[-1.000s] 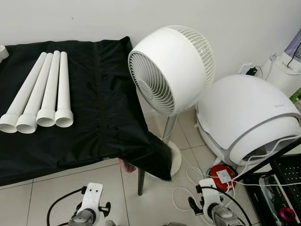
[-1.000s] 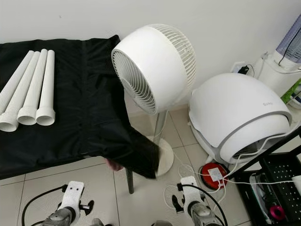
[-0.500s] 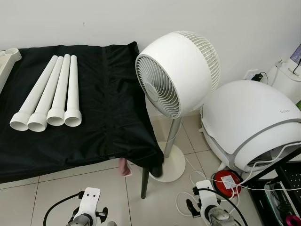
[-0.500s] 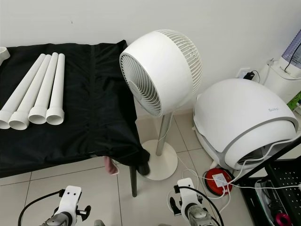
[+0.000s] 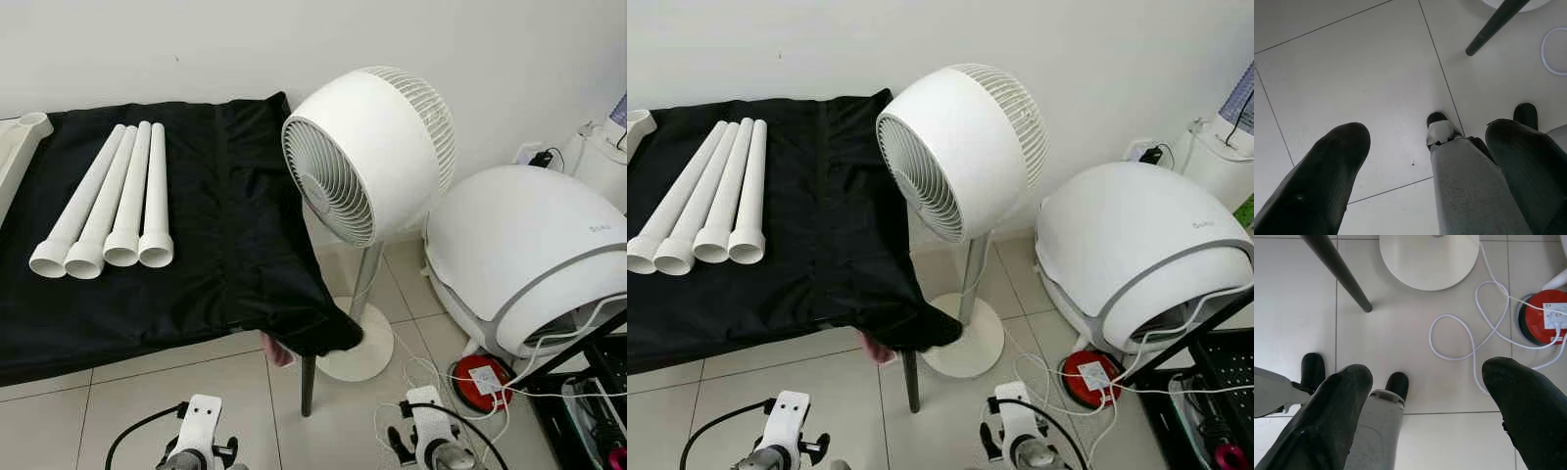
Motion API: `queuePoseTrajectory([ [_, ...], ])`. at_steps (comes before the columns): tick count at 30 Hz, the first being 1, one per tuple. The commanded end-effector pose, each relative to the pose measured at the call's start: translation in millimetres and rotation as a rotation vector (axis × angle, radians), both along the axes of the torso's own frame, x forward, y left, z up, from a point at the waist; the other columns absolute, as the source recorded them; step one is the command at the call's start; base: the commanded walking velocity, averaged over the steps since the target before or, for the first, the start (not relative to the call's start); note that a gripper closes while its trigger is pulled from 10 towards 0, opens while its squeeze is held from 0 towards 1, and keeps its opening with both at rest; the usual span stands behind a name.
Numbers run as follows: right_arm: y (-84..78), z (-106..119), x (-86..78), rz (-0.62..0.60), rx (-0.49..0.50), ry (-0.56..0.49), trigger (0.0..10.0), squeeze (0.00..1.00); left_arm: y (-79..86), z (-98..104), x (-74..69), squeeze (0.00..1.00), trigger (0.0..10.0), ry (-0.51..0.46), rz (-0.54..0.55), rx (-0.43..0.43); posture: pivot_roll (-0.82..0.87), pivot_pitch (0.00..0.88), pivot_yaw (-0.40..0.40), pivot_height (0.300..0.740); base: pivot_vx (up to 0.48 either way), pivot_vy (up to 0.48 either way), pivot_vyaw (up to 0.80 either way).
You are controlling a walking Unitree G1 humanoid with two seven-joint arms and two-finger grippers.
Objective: Building children table
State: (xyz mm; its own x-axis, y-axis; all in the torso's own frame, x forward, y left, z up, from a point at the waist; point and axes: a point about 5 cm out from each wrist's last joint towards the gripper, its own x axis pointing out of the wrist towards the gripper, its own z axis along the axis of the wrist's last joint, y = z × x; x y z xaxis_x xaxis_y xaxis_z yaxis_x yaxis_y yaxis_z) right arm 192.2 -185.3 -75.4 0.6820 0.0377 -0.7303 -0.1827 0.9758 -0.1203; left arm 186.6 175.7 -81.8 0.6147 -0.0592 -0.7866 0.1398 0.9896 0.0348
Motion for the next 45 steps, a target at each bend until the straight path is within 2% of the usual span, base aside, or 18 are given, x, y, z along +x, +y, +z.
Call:
queuePoseTrajectory([
  [1, -2.2, -5.3, -9.7, -0.026, 0.002, 0.041, 10.0, 0.00, 7.0, -3.9, -7.9, 0.00, 10.0, 0.036, 0.024, 0.049, -0.13, 0.000, 0.065, 0.740, 0.000, 0.000, 0.00],
  [5, -3.8, -6.5, -11.9, -0.034, -0.015, 0.050, 10.0, 0.00, 9.1, -2.0, -4.4, 0.00, 10.0, 0.028, 0.019, 0.052, -0.12, 0.000, 0.051, 0.740, 0.000, 0.000, 0.00],
  [6, -1.5, -4.8, -8.2, -0.009, -0.014, 0.041, 10.0, 0.00, 9.3, 2.3, 4.1, 0.00, 10.0, 0.000, 0.013, 0.056, -0.10, 0.000, 0.037, 0.740, 0.000, 0.000, 0.00],
  [10, -0.9, -3.1, -4.3, 0.006, -0.022, 0.035, 10.0, 0.00, 9.5, 4.6, 8.5, 0.00, 10.0, -0.014, 0.024, 0.059, -0.10, 0.000, 0.037, 0.740, 0.000, 0.000, 0.00],
  [13, -1.1, -2.7, -3.4, 0.010, -0.027, 0.034, 10.0, 0.00, 9.4, 4.3, 7.8, 0.00, 10.0, -0.013, 0.029, 0.051, -0.10, 0.000, 0.039, 0.740, 0.000, 0.000, 0.00],
  [18, -4.4, 1.6, 4.1, -0.011, -0.024, 0.010, 10.0, 0.00, 12.8, -0.1, -2.1, 0.00, 10.0, 0.005, 0.064, 0.044, -0.09, 0.004, 0.036, 0.740, 0.000, 0.000, 0.00],
  [19, -3.0, 1.4, 4.1, 0.013, -0.039, 0.012, 10.0, 0.00, 14.5, -0.4, -3.2, 0.00, 10.0, 0.006, 0.073, 0.055, -0.09, 0.024, 0.045, 0.740, 0.000, 0.000, 0.00],
  [23, -2.3, 0.7, 3.2, 0.036, -0.054, 0.020, 10.0, 0.00, 17.1, -0.6, -4.0, 0.00, 10.0, 0.009, 0.100, 0.047, -0.10, 0.006, 0.053, 0.740, 0.000, 0.000, 0.00],
  [25, -3.8, 0.2, 1.5, 0.003, -0.045, 0.015, 10.0, 0.00, 16.8, -0.8, -4.6, 0.00, 10.0, 0.012, 0.100, 0.030, -0.12, 0.006, 0.070, 0.740, 0.000, 0.000, 0.00],
  [37, -10.3, -5.6, -12.3, -0.065, -0.041, 0.038, 10.0, 0.00, 13.6, 1.6, 1.5, 0.00, 10.0, -0.003, 0.103, 0.017, -0.15, 0.003, 0.080, 0.740, 0.000, 0.145, 0.00],
  [45, -7.9, -6.1, -12.7, -0.053, -0.043, 0.039, 10.0, 0.00, 11.5, 1.1, 1.0, 0.00, 10.0, 0.000, 0.097, 0.020, -0.14, 0.005, 0.071, 0.740, 0.000, 0.251, 0.00],
])
